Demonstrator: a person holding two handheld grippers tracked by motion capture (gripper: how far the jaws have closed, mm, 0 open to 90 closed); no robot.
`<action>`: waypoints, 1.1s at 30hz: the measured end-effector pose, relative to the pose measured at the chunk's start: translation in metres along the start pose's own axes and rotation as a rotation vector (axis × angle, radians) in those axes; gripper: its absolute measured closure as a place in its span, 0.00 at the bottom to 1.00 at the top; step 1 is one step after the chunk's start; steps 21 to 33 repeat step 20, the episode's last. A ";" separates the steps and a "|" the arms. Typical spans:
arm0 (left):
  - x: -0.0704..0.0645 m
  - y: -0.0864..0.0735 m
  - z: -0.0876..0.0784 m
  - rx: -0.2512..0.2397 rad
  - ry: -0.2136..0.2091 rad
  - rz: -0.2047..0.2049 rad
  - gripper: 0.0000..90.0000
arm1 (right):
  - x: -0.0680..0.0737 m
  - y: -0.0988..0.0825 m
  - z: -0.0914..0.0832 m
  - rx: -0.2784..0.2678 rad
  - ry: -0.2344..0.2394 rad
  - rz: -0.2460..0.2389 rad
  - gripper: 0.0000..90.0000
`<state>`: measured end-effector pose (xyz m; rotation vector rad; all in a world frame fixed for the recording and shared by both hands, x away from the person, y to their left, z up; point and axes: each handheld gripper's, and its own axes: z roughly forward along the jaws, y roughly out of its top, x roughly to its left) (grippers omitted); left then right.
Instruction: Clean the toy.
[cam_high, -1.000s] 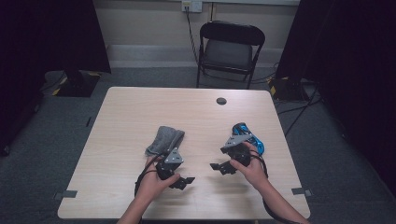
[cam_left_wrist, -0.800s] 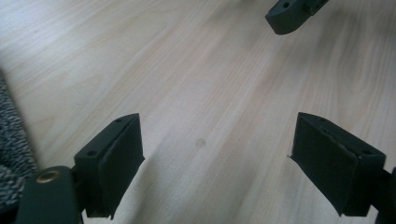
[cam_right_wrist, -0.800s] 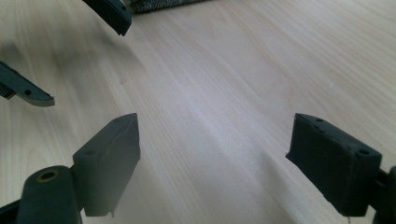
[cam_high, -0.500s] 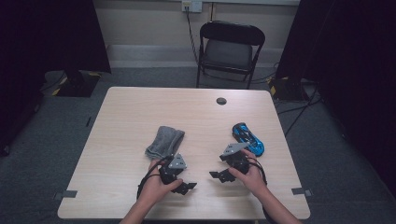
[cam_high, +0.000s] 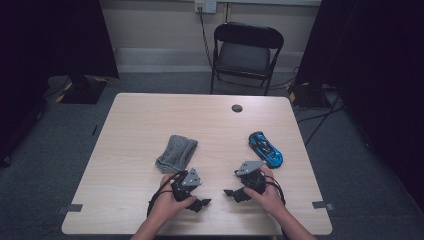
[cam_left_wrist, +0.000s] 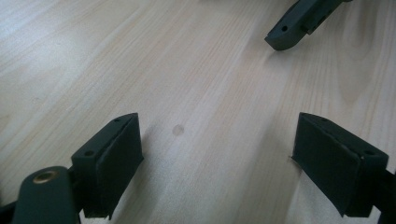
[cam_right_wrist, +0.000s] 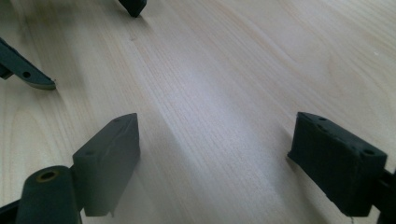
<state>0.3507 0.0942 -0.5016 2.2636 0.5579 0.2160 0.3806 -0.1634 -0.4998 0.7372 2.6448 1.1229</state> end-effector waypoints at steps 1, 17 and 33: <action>0.000 0.000 0.000 -0.003 -0.001 0.000 0.16 | 0.001 -0.001 0.000 -0.003 -0.006 -0.009 0.16; -0.002 -0.001 0.001 0.001 0.002 0.004 0.11 | 0.001 -0.005 0.000 -0.025 -0.011 -0.022 0.15; -0.002 -0.001 0.001 0.005 -0.003 0.004 0.11 | 0.001 -0.005 0.000 -0.025 -0.008 -0.016 0.15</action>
